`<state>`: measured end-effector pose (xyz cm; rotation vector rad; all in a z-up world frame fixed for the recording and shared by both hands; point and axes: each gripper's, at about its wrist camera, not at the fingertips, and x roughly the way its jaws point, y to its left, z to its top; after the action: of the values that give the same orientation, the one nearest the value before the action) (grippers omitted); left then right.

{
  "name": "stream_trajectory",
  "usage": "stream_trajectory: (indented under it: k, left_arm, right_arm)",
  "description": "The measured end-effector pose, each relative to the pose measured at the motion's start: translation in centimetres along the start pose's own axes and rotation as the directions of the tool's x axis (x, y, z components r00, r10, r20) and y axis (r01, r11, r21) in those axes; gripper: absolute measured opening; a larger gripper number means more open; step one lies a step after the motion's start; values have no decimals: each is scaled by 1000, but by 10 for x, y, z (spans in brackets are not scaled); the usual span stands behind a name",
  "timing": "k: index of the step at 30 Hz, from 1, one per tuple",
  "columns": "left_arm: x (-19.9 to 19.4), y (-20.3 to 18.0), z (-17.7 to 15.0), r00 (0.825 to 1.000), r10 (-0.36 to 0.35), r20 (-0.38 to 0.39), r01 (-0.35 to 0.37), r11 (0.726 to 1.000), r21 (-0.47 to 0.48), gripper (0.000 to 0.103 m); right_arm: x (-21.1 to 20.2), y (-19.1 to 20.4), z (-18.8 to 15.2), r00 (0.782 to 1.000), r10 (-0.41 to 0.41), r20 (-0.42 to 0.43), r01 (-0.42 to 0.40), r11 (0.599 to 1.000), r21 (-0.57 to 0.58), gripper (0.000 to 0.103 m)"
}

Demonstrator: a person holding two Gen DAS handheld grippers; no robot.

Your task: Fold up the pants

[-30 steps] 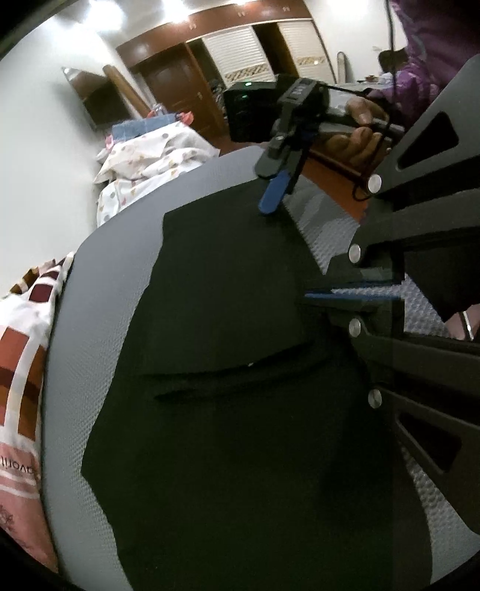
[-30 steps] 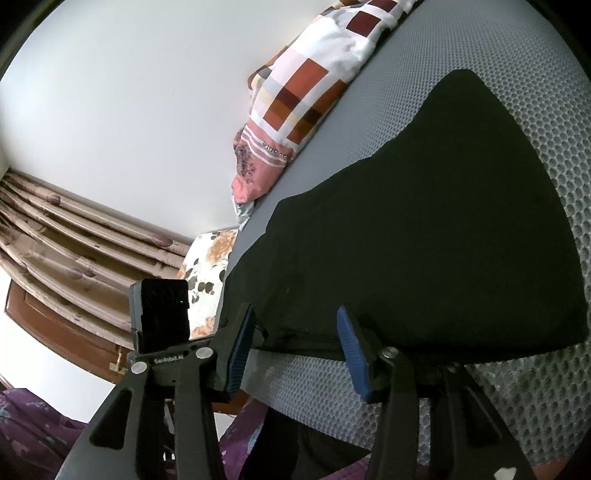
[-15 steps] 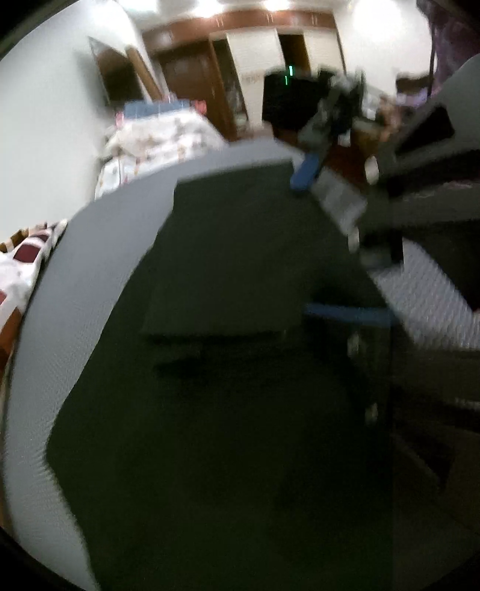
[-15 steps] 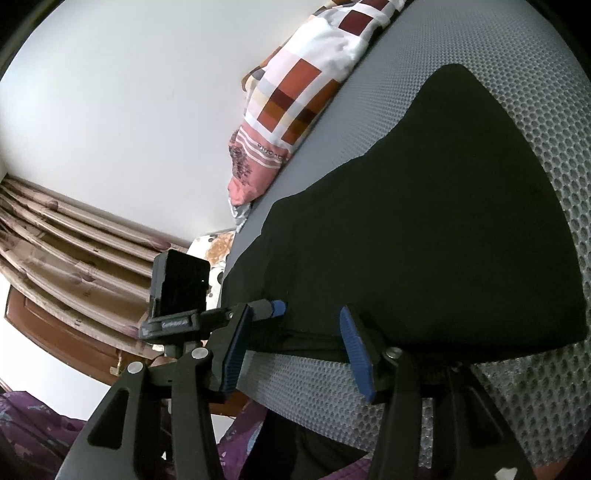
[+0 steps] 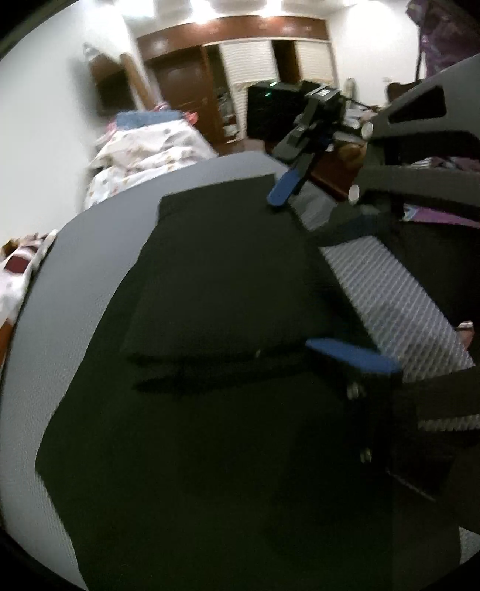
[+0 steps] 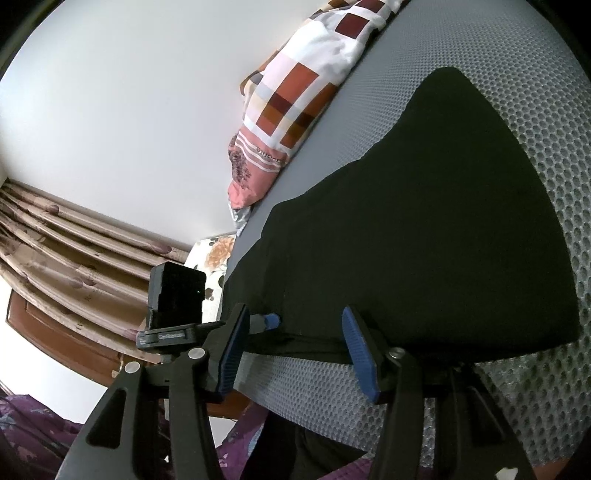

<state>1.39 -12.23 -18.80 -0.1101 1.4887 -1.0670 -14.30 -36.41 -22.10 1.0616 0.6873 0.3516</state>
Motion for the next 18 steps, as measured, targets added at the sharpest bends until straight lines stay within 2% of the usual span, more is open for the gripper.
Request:
stream_trajectory:
  k: [3, 5, 6, 8, 13, 18]
  left_arm:
    - [1, -5, 2, 999, 28, 19, -29, 999, 26, 54]
    - [2, -4, 2, 997, 67, 41, -68, 997, 23, 30]
    - [4, -2, 3, 995, 92, 39, -93, 995, 25, 4]
    - [5, 6, 1, 997, 65, 45, -64, 998, -8, 4]
    - [-2, -5, -11, 991, 103, 89, -107, 993, 44, 1]
    - [-9, -3, -22, 990, 86, 109, -88, 996, 11, 1]
  right_arm:
    - [2, -1, 0, 1000, 1, -3, -1, 1000, 3, 52]
    - [3, -1, -1, 1000, 0, -6, 0, 1000, 2, 52]
    - [2, -1, -1, 1000, -1, -7, 1, 1000, 1, 52]
    - [2, 0, -1, 1000, -2, -6, 2, 1000, -1, 52]
    - [0, -1, -2, 1000, -5, 3, 5, 1000, 0, 52]
    - [-1, 0, -2, 1000, -3, 5, 3, 1000, -6, 52]
